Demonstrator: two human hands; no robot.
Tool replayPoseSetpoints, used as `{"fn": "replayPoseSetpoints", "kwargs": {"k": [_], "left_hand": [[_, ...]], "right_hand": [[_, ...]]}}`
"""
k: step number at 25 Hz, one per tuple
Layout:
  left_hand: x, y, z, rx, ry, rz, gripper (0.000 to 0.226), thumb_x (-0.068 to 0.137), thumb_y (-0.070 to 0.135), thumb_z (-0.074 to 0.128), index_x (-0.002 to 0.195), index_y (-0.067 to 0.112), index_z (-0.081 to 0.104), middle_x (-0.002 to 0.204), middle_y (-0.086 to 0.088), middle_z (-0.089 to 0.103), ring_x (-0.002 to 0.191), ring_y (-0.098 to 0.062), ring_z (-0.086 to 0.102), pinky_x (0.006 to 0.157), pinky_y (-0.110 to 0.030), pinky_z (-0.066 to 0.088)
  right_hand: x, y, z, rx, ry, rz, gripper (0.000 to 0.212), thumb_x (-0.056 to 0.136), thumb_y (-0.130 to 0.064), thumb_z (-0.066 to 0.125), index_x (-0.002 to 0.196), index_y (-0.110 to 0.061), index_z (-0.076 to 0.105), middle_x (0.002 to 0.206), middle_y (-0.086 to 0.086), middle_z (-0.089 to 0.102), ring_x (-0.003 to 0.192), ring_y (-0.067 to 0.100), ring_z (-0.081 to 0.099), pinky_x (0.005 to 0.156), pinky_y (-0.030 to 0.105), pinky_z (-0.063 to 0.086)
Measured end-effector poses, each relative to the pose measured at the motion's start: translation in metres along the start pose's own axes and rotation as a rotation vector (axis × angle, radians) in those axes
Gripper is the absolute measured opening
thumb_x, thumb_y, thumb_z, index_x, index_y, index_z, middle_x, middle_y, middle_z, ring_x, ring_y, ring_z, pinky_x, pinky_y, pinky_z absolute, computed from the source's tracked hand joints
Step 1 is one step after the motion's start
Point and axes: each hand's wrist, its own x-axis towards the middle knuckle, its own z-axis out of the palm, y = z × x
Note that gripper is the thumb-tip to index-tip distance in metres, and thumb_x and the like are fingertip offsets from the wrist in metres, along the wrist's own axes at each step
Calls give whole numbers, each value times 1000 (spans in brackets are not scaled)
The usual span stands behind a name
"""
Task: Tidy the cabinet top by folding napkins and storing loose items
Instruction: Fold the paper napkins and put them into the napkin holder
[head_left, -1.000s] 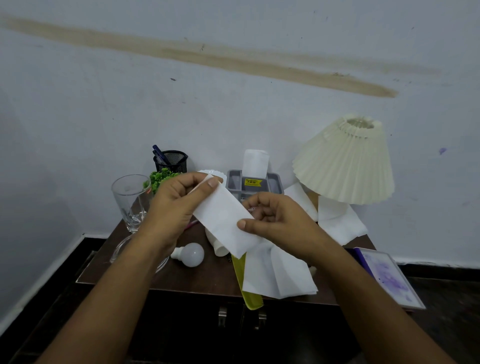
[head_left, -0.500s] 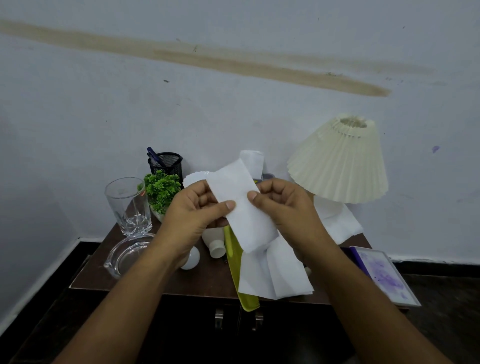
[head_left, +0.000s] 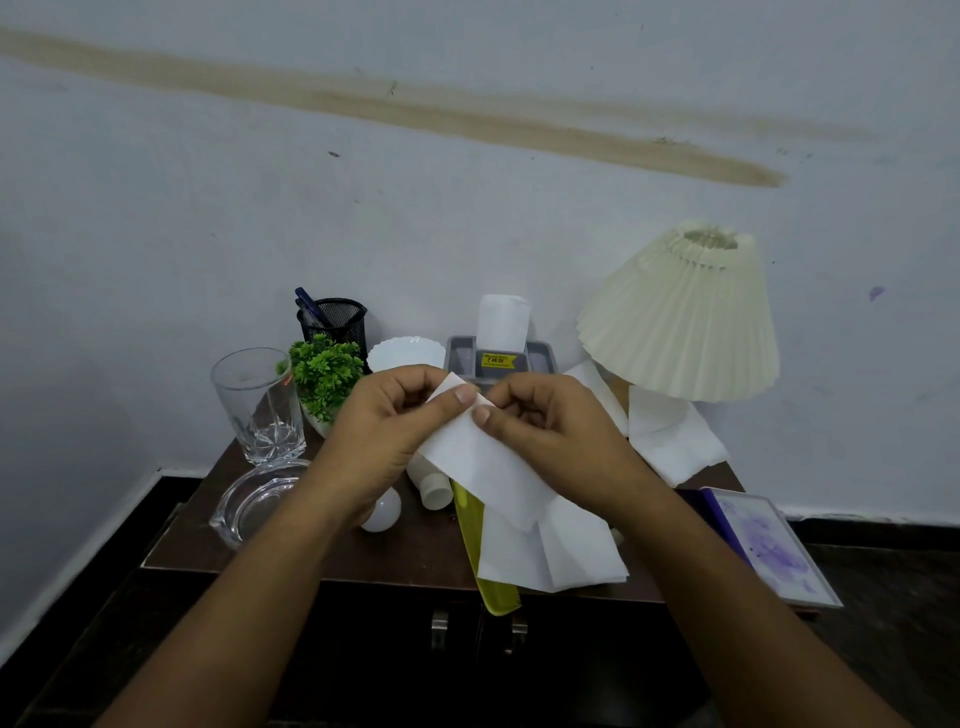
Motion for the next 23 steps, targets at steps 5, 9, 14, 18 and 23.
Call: {"fn": "replayPoseSetpoints", "kwargs": {"k": [5, 9, 14, 18, 23], "left_hand": [[-1, 0, 2, 31, -6, 3, 16, 90, 23, 69, 84, 11, 77, 84, -8, 75, 78, -12, 66, 67, -21, 51], [0, 2, 0, -54, 114, -35, 23, 93, 23, 66, 84, 3, 74, 81, -8, 71, 73, -11, 61, 63, -24, 47], [4, 6, -16, -129, 339, -143, 16, 92, 29, 68, 84, 17, 76, 81, 7, 72, 75, -8, 62, 64, -30, 50], [7, 4, -28, -135, 366, -174, 16, 91, 34, 69, 84, 22, 77, 87, 3, 74, 83, -15, 63, 66, -37, 55], [2, 3, -11, -70, 161, -110, 21, 94, 25, 65, 92, 7, 76, 88, 2, 77, 76, -5, 67, 62, -21, 54]], "right_hand": [[-2, 1, 3, -60, -61, -8, 30, 99, -43, 59, 89, -17, 70, 88, 1, 69, 85, 19, 67, 76, 50, 59], [-1, 2, 2, -63, -117, 15, 29, 102, -37, 56, 84, -17, 66, 86, -2, 68, 83, 14, 66, 72, 39, 57], [-3, 8, -1, -68, -183, 56, 24, 103, -31, 55, 89, -16, 68, 89, -1, 72, 85, 14, 69, 77, 40, 60], [-2, 11, -4, -83, -192, 77, 19, 101, -27, 58, 94, -15, 70, 90, 0, 74, 83, 16, 72, 84, 44, 61], [-2, 5, 3, 74, -68, 47, 17, 89, -28, 76, 105, -23, 71, 90, -2, 72, 86, 18, 70, 79, 35, 62]]}}
